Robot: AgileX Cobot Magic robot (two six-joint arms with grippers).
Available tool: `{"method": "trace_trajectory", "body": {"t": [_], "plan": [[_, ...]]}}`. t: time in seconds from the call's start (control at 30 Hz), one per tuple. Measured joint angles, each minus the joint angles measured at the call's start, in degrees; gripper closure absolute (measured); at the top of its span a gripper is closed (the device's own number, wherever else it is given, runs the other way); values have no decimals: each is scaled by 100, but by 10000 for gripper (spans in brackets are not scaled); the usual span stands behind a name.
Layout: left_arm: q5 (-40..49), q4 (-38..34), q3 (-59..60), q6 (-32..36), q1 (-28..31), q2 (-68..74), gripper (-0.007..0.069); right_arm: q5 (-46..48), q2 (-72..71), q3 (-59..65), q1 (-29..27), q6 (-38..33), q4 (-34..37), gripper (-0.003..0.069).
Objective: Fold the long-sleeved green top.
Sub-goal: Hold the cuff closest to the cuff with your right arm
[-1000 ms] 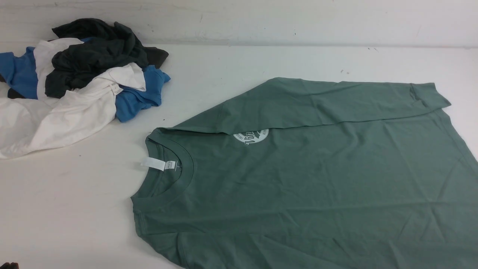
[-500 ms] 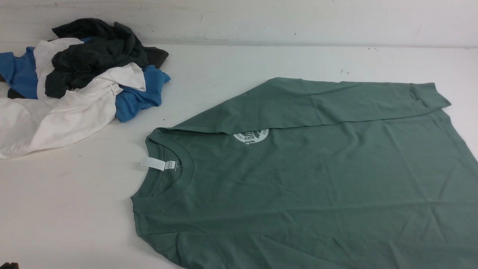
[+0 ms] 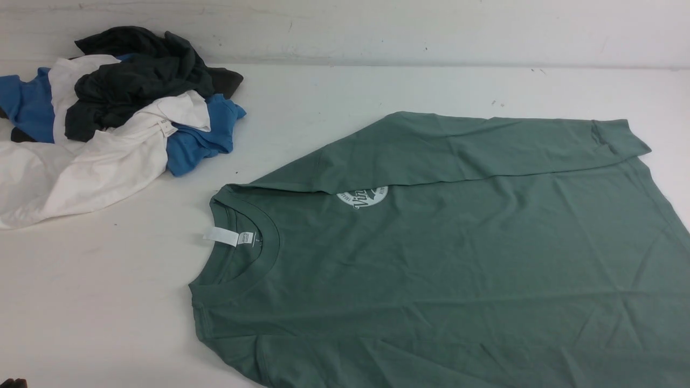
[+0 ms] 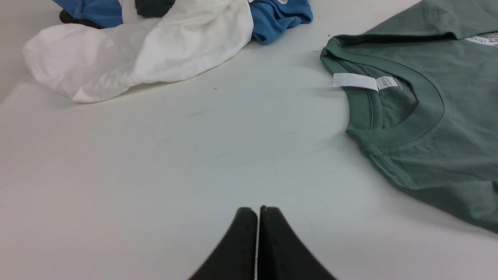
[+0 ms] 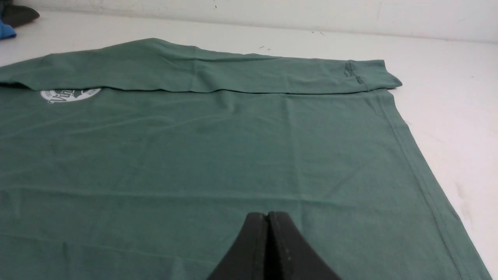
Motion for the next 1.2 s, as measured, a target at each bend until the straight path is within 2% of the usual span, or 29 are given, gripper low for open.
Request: {"method": "trace_trajectory", "body": {"t": [0.1, 0.13, 0.17, 0.2, 0.23, 0.27, 0.3, 0.33, 0.43, 0.67, 0.7, 0.73, 0.87, 0.97, 1.07, 1.1, 1.13, 1.17, 1.2], "plan": [[6, -155, 0, -128, 0, 0, 629, -36, 0, 0, 0, -19, -48, 673], [20, -789, 1, -591, 0, 0, 629, -113, 0, 12, 0, 19, 8, 673], [26, -885, 7, -659, 0, 0, 629, -147, 0, 20, 0, 35, 35, 673], [27, -1410, 6, -1018, 0, 0, 629, -213, 0, 27, 0, 182, 279, 673], [32, -2333, 12, -1533, 0, 0, 629, -319, 0, 38, 0, 603, 981, 673], [32, -2449, 12, -1671, 0, 0, 629, -328, 0, 38, 0, 727, 1189, 673], [32, -3010, 12, -1990, 0, 0, 629, -360, 0, 38, 0, 967, 1608, 673], [26, -3725, 12, -2334, 0, 0, 629, -394, 0, 38, 0, 1347, 2329, 673], [9, -4766, 12, -2649, 0, 0, 629, -456, 0, 38, 0, 1777, 3610, 673], [-252, -5102, 12, -2676, 0, 0, 629, -493, 0, -137, 65, 1722, 4679, 673], [-182, -5102, -15, -2569, 0, 0, 629, -447, 0, -319, 92, 1580, 4772, 673], [-66, -5102, -119, -2304, 0, 0, 629, -446, 0, -696, 117, 1151, 4817, 673], [40, -5102, -938, -1321, 0, 10, 629, -468, 158, -2260, 127, -95, 4628, 673], [91, -5030, -1690, -541, 0, 408, 629, 291, 848, -3567, 134, -637, 4076, 673], [589, -4754, -2306, -30, 0, 1250, 629, 1618, 1719, -4480, 134, -526, 3052, 673], [706, -4727, -2338, -3, 0, 1320, 629, 1850, 1867, -4587, 134, -488, 2962, 673], [1247, -4472, -2560, 170, 0, 1928, 629, 2808, 2470, -4914, 134, -77, 2123, 673], [1393, -4403, -2606, 205, 0, 2087, 629, 3038, 2623, -4966, 134, -22, 2025, 673], [1994, -4134, -2765, 343, 0, 2818, 629, 3857, 3203, -5047, 134, 464, 1141, 673]]}}
